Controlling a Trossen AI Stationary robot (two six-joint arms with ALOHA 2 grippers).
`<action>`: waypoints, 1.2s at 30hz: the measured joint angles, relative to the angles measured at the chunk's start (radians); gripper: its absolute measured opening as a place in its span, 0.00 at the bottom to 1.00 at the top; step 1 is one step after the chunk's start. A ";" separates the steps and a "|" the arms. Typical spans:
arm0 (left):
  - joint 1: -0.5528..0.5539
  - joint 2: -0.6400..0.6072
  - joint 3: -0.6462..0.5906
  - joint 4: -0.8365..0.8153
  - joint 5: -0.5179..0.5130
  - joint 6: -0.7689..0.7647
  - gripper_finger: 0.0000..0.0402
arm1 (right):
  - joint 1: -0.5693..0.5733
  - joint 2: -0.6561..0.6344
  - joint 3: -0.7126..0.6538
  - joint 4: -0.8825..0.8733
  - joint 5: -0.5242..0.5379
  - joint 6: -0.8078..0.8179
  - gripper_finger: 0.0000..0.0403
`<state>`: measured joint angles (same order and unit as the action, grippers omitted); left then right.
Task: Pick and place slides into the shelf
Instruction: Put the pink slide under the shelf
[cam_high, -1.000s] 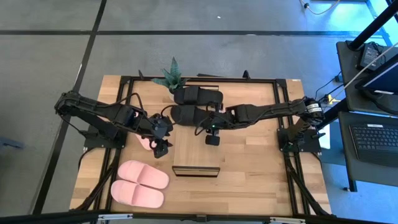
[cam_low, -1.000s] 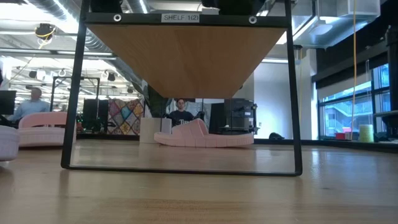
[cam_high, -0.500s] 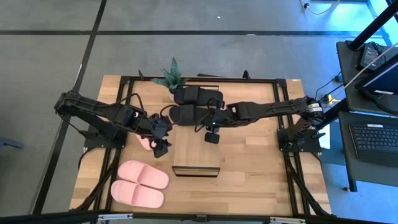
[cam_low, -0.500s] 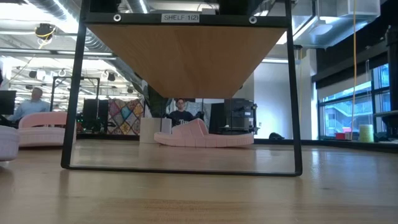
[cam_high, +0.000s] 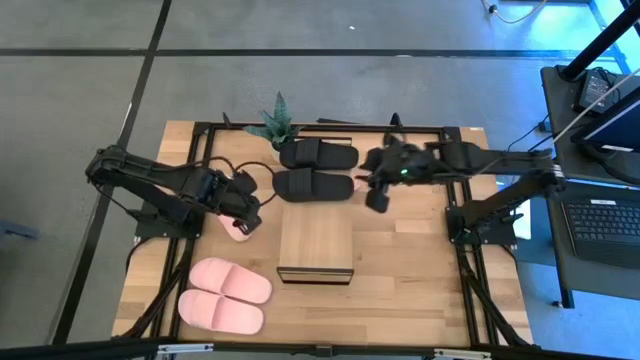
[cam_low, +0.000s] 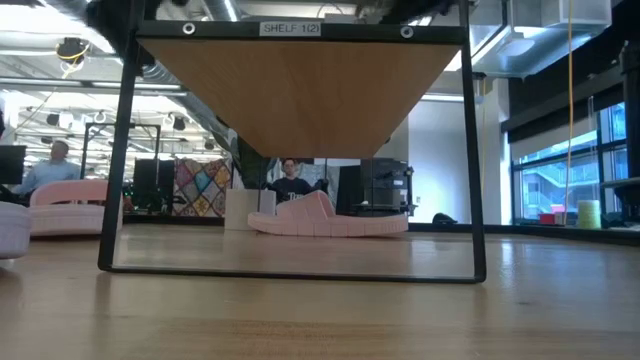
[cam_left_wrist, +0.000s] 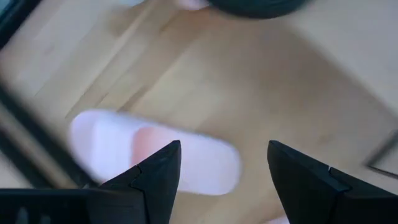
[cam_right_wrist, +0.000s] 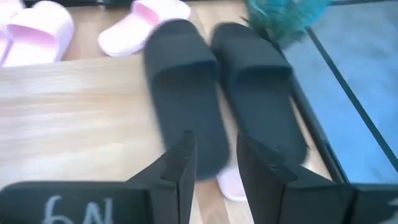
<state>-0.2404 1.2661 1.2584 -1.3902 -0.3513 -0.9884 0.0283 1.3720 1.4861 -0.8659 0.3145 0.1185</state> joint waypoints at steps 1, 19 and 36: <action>0.008 0.002 -0.009 -0.020 -0.005 -0.032 0.57 | -0.007 -0.031 -0.032 0.012 0.005 0.001 0.29; 0.125 0.010 -0.464 0.043 0.038 -0.157 0.57 | -0.090 -0.233 -0.367 0.230 0.007 0.060 0.29; 0.221 0.179 -0.517 0.123 -0.032 -0.109 0.50 | -0.090 -0.233 -0.381 0.244 0.007 0.059 0.29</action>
<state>-0.0193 1.4454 0.7414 -1.2675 -0.3837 -1.0977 -0.0616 1.1389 1.1053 -0.6224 0.3211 0.1772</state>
